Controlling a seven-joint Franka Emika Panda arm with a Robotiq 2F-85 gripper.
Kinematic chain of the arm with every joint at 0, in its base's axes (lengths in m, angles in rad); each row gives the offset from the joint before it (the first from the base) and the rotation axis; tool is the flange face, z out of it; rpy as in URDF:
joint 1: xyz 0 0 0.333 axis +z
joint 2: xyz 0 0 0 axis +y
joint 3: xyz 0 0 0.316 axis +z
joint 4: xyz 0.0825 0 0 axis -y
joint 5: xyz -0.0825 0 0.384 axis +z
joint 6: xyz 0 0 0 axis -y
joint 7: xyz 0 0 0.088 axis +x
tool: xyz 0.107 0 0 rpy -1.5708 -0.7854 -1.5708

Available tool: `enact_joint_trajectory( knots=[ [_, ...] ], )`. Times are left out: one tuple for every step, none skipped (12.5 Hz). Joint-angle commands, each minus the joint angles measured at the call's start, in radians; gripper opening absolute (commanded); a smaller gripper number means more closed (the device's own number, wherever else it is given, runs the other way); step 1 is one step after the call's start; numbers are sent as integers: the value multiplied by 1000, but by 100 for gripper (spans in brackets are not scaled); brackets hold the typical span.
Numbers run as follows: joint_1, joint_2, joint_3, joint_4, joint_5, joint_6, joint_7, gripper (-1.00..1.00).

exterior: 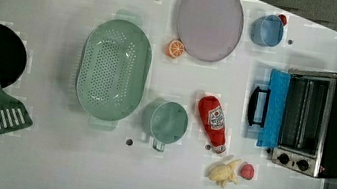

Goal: Flap close oven.

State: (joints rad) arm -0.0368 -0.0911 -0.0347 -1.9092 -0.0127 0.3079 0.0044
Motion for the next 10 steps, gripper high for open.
enact_joint_trajectory(
  knots=[
    [15,139,35,-52,-59,66,-83,100],
    [15,189,43,-46,-125,104,-131,100],
    [16,239,50,-39,-201,143,-155,100],
    [17,289,54,-31,-269,185,-155,100],
    [18,340,54,-20,-323,222,-152,100],
    [20,388,54,-9,-369,243,-151,100],
    [23,436,54,7,-414,247,-151,100],
    [28,483,54,26,-460,245,-151,100],
    [35,530,54,45,-512,245,-151,100],
    [41,578,54,65,-565,244,-151,100]
  ],
)
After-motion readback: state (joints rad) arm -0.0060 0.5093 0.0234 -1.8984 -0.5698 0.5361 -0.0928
